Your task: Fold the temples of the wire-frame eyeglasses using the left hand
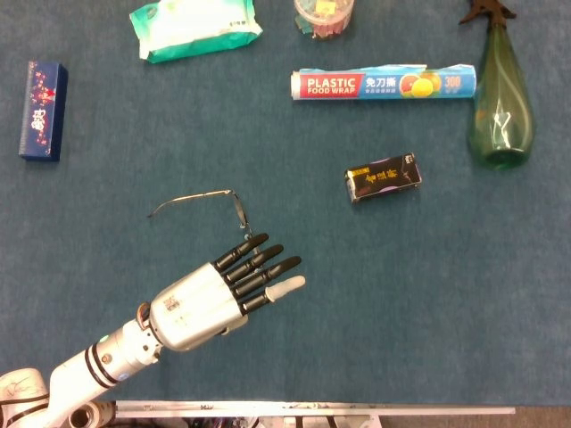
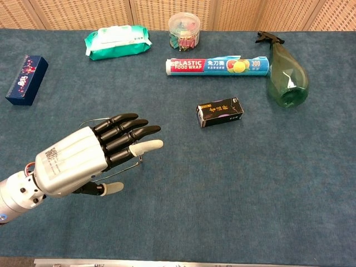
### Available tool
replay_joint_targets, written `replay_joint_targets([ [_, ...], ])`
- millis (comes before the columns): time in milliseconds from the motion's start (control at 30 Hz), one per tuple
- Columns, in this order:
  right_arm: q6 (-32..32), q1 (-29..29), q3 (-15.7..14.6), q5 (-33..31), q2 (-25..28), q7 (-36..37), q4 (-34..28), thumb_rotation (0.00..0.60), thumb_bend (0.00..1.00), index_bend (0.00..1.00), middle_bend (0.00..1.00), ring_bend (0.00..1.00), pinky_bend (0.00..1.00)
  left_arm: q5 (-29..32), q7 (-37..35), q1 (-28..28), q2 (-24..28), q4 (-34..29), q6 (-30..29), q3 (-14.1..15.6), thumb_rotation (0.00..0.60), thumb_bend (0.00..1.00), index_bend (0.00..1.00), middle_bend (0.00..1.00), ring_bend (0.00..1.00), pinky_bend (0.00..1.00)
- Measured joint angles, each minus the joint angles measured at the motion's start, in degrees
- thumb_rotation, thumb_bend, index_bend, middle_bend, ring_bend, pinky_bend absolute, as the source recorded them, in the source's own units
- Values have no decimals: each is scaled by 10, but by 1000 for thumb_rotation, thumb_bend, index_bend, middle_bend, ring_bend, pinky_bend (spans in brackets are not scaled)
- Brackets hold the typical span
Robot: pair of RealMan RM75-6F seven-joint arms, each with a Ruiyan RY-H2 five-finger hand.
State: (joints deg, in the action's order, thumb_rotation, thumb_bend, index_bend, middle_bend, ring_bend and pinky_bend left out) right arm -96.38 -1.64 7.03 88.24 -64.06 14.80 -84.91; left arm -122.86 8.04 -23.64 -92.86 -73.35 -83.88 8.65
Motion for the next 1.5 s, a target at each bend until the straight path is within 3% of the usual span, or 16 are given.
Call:
replay_joint_targets([
  [367, -3, 5, 5, -5, 2, 8, -1, 600, 186, 331, 291, 228, 382, 12, 6, -3, -26, 35, -2, 6, 600, 105, 0, 0, 0, 48],
  [867, -4, 11, 16, -25, 5, 17, 0, 600, 187, 331, 293, 228, 382, 27, 34, 1, -60, 97, -29, 2, 600, 103, 0, 0, 0, 48],
  [1500, -29, 30, 24, -25, 11, 60, 7, 600, 186, 331, 293, 228, 382, 54, 5, 16, -87, 179, -50, 21, 600, 104, 0, 0, 0, 48],
])
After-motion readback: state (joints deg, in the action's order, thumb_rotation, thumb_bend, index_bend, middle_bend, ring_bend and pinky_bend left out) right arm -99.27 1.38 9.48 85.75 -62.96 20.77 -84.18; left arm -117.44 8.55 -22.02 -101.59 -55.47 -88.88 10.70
